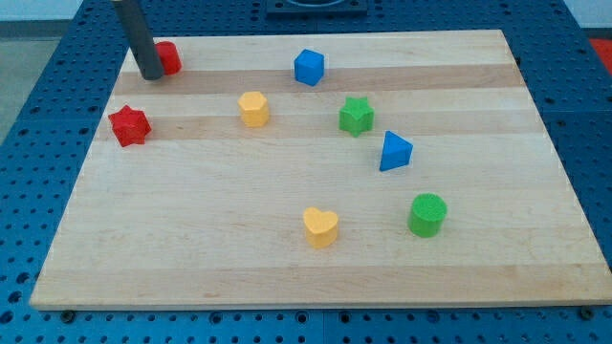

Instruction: Move the blue cube to the right side

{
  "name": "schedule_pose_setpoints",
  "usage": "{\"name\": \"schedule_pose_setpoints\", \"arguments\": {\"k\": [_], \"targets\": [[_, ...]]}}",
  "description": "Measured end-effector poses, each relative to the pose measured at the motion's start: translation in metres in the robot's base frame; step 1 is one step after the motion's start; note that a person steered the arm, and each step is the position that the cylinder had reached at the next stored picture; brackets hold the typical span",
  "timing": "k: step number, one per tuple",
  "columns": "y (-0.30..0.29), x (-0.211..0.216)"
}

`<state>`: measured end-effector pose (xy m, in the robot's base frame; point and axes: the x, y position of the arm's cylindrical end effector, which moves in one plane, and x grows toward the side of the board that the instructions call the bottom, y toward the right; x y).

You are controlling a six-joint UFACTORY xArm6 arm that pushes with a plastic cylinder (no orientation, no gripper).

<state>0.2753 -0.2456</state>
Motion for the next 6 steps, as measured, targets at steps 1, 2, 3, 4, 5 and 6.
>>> {"name": "schedule_pose_setpoints", "arguments": {"k": [1,2,3,4,5,6], "targets": [[-0.001,-0.011],[-0.003,-0.021],[-0.003,-0.021],[-0.003,-0.021],[0.004,-0.010],[0.032,-0.001]]}}
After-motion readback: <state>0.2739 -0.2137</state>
